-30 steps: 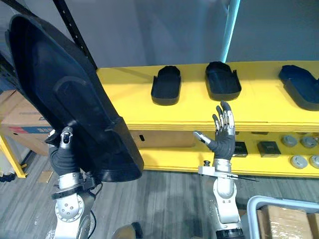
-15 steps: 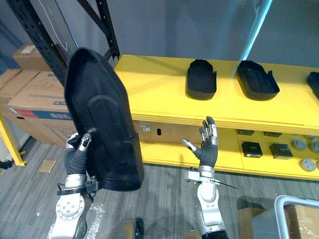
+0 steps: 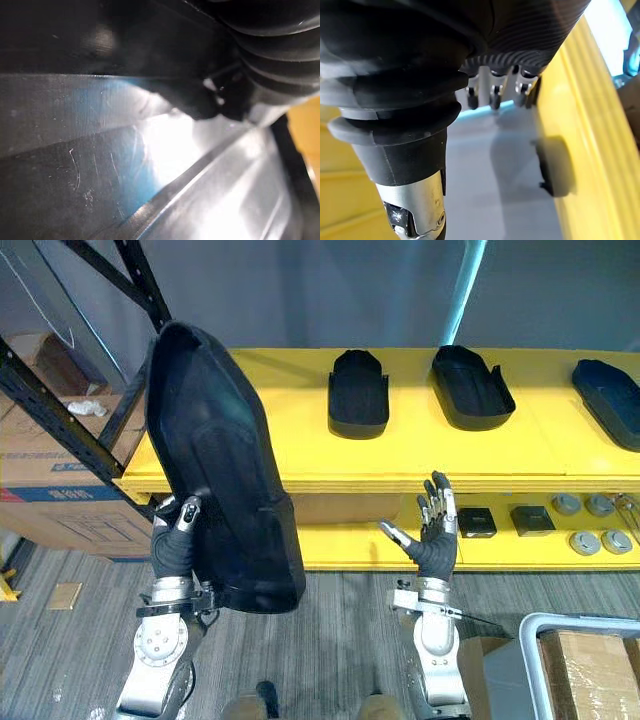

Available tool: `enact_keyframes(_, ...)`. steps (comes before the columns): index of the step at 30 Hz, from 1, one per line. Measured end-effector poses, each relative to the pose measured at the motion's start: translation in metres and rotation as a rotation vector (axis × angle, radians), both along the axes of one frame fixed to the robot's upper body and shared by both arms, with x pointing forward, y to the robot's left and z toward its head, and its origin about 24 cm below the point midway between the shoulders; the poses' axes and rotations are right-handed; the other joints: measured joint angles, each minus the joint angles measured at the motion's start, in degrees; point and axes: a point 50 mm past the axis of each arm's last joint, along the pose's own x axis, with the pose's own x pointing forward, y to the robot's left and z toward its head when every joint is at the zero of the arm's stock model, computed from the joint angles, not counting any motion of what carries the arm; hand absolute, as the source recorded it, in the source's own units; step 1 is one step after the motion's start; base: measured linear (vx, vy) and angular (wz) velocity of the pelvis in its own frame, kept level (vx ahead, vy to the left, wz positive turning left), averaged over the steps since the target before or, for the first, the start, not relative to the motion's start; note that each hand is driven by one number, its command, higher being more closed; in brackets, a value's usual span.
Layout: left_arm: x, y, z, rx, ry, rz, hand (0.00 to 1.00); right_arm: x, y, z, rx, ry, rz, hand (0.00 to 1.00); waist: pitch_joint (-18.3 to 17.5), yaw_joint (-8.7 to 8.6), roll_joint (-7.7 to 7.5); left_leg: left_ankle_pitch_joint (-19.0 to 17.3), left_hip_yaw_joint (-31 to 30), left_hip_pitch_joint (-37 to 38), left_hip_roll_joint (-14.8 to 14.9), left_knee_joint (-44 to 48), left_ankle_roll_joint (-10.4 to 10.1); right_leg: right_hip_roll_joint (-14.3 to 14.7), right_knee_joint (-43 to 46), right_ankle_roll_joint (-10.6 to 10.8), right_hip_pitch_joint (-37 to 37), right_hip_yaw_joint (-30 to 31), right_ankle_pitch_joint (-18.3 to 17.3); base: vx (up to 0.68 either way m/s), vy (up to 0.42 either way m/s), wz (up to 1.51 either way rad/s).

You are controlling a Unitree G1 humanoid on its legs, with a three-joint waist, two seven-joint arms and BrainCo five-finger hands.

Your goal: Walk over and take plastic housings, then place them on the shelf

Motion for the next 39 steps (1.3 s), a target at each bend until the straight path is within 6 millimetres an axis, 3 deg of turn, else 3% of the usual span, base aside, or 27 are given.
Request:
enact_keyframes(3, -0.003, 0.002, -0.005, -0.012, 0.022, 0.028, 1.0, -0.002, -0.002, -0.002, -0.018, 0.007, 0.006, 0.0, -0.3, 0.35, 1.32, 1.33, -0.41, 0.77, -0.55, -2.63, -1.49, -0.11, 0.69, -0.35, -0.87, 0.19, -0.76, 0.0, -0.044, 0.06)
enact_keyframes(6, -0.003, 0.002, -0.004, 0.008, 0.015, 0.033, 1.0, -0.002, -0.002, -0.001, -0.017, 0.006, 0.007, 0.0, -0.18, 0.47, 1.35, 4.55, -1.4, 3.81, -1.58, -8.36, -4.51, -0.56, 0.15, -0.6, -0.2, 0.55, -0.49, 0.04, -0.051, -0.03)
enact_keyframes(13, 0.0, -0.006, 0.014, 0.034, -0.064, -0.029, 1.0, -0.003, -0.006, -0.003, 0.02, 0.016, -0.047, 0.0, -0.25, 0.29, 1.08, 3.72, -1.31, 10.19, -2.45, -17.36, -6.16, -0.04, -0.81, -0.26, -1.02, 5.24, 1.29, 0.03, 0.017, -0.4)
enact_keyframes(17, 0.004, -0.018, 0.016, 0.091, -0.061, -0.098, 1.0, -0.01, -0.005, -0.011, 0.08, 0.051, -0.103, 0.0, 0.14, -0.08, -1.13, 3.63, -0.99, 11.23, -4.59, -17.27, -6.01, -2.18, 6.27, -0.27, -4.19, 5.15, 1.29, 0.0, 0.109, -0.04)
enact_keyframes(20, 0.004, -0.013, 0.014, 0.121, -0.04, -0.092, 1.0, -0.009, 0.003, -0.011, 0.11, 0.051, -0.086, 0.0, -0.42, 0.18, -2.37, 2.66, 0.81, 11.91, -5.07, -16.59, -5.33, -3.14, 6.47, 0.54, -4.47, 5.91, 2.15, 0.0, 0.076, -0.26)
enact_keyframes(23, 0.004, -0.01, 0.013, 0.107, -0.032, -0.067, 1.0, -0.009, 0.006, -0.012, 0.105, 0.059, -0.062, 0.0, -0.76, 0.45, -3.15, 1.11, 1.94, 9.91, -4.78, -13.71, -4.75, -3.34, 0.98, 1.81, -3.07, 6.32, 4.57, -0.02, 0.071, -0.22)
enact_keyframes(24, -0.001, -0.016, 0.01, 0.005, -0.016, -0.094, 1.0, -0.008, 0.002, -0.02, 0.08, 0.111, -0.025, 0.0, -2.02, 0.35, -5.53, 3.64, 2.05, 5.93, -6.07, -13.07, -4.03, -4.74, -8.2, 2.1, -2.65, 3.53, 9.59, -0.01, 0.012, -0.07)
enact_keyframes(31, -0.001, -0.014, 0.01, 0.005, -0.017, -0.086, 1.0, -0.007, 0.0, -0.022, 0.102, 0.121, -0.025, 0.0, -2.02, 0.38, -5.53, 3.6, 2.02, 5.86, -6.01, -12.89, -4.02, -4.73, -8.2, 2.11, -2.63, 3.43, 9.59, 0.0, 0.0, 0.0)
enact_keyframes(36, -0.001, -0.001, 0.013, -0.005, -0.03, 0.003, 1.0, -0.008, -0.011, -0.028, 0.184, 0.171, -0.026, 0.0, -1.98, 0.33, -5.51, 1.96, 1.95, 4.61, -5.38, -9.65, -4.04, -4.52, -8.07, 2.09, -2.66, 3.42, 9.47, 0.0, 0.003, -0.01)
enact_keyframes(39, 0.0, 0.001, 0.019, -0.016, -0.064, 0.015, 1.0, -0.014, -0.018, -0.037, 0.188, 0.224, -0.051, 0.0, -0.71, 0.14, -5.84, -1.82, 1.4, 3.62, -5.08, -4.59, -3.88, -4.84, -2.1, 1.44, -4.3, 3.56, 5.59, -0.01, 0.024, 0.0)
